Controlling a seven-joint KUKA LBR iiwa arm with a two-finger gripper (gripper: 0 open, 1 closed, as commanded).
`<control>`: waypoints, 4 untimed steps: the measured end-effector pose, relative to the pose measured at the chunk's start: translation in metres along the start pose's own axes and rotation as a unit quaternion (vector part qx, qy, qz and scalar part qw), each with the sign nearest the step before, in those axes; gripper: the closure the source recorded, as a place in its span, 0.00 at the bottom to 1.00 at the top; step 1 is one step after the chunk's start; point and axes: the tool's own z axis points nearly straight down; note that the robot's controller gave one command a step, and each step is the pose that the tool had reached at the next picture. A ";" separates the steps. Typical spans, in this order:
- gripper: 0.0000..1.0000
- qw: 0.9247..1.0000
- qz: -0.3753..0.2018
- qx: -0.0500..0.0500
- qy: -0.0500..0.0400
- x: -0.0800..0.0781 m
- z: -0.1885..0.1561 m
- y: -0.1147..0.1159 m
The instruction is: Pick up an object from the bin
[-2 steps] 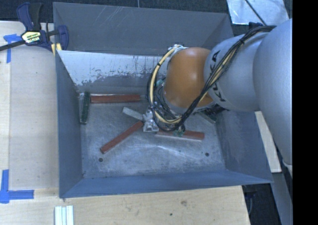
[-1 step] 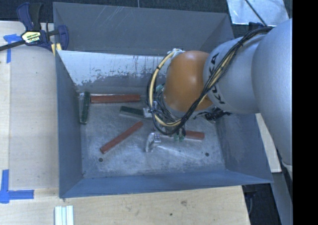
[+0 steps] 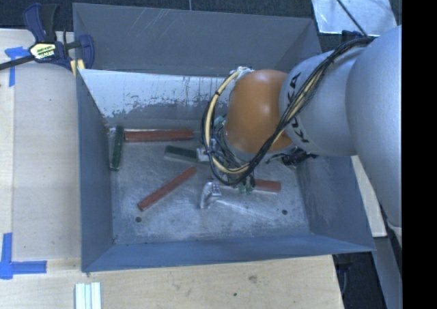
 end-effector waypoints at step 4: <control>1.00 0.989 -0.148 0.001 0.003 -0.016 -0.007 0.034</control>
Offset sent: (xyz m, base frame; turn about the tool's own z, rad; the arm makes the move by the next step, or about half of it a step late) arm 0.0000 0.0000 0.0000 0.0000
